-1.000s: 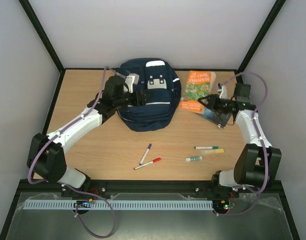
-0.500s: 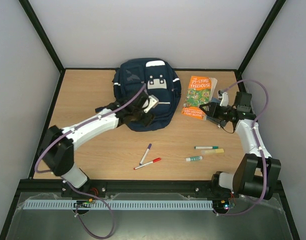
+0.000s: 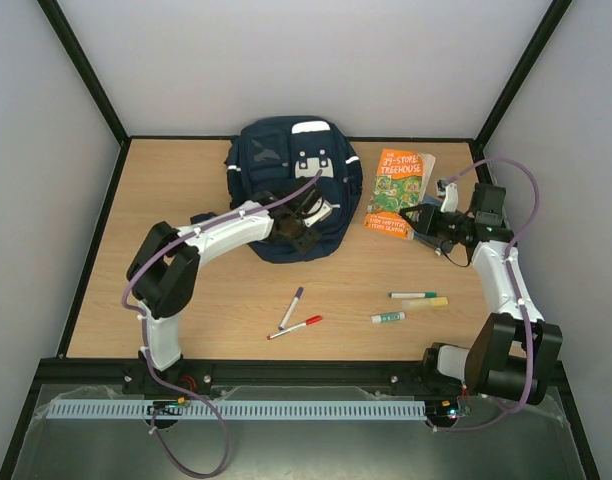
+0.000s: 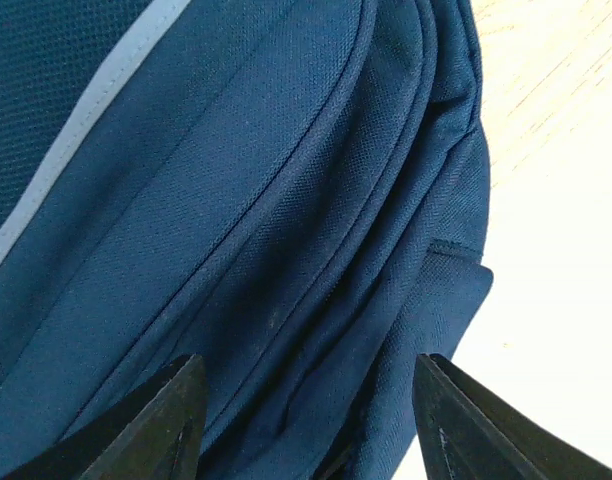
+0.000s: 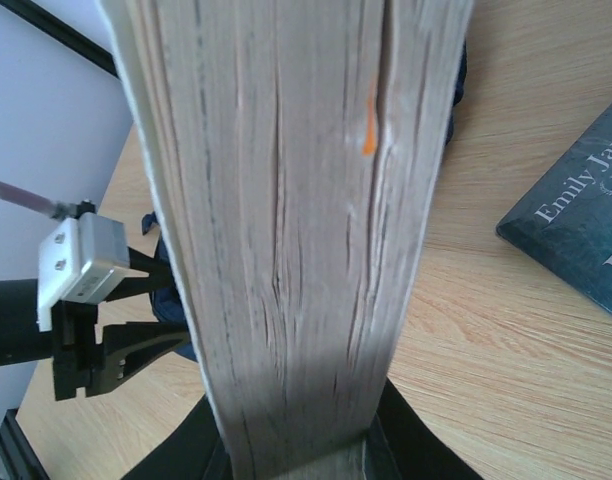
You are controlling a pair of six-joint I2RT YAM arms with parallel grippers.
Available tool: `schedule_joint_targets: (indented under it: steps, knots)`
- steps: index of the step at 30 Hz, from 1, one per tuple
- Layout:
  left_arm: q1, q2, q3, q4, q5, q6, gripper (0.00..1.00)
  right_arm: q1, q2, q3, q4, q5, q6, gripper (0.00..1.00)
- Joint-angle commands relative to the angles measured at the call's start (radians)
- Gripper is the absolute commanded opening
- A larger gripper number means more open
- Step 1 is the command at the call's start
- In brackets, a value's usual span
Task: Pack the student bag
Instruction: Place the book in the student bag.
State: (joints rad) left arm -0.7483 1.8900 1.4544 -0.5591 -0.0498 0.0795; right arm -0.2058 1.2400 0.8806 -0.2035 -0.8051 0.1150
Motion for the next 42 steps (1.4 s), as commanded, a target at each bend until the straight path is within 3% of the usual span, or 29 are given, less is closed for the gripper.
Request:
schedule_joint_targets:
  steps: [1, 16, 25, 29, 36, 42]
  knots:
    - [-0.009, 0.038, 0.05, -0.072, 0.0, 0.015, 0.57, -0.006, -0.009, 0.009, 0.04, -0.061, -0.03, 0.01]
    - [-0.014, 0.102, 0.082, -0.064, -0.011, -0.002, 0.39, -0.006, -0.014, 0.013, 0.035, -0.061, -0.037, 0.01]
    - [-0.015, 0.123, 0.139, -0.08, -0.01, -0.022, 0.04, -0.006, -0.017, 0.009, 0.044, -0.043, -0.017, 0.01]
    - [-0.014, 0.055, 0.152, -0.069, -0.019, -0.036, 0.03, -0.003, -0.037, 0.045, 0.019, -0.012, 0.051, 0.01]
    - [-0.013, -0.135, 0.166, -0.008, -0.072, -0.071, 0.03, 0.015, -0.017, 0.198, -0.225, -0.104, 0.058, 0.01]
    - [-0.006, -0.202, 0.173, 0.08, -0.121, -0.126, 0.02, 0.074, 0.046, 0.254, -0.443, -0.209, 0.063, 0.01]
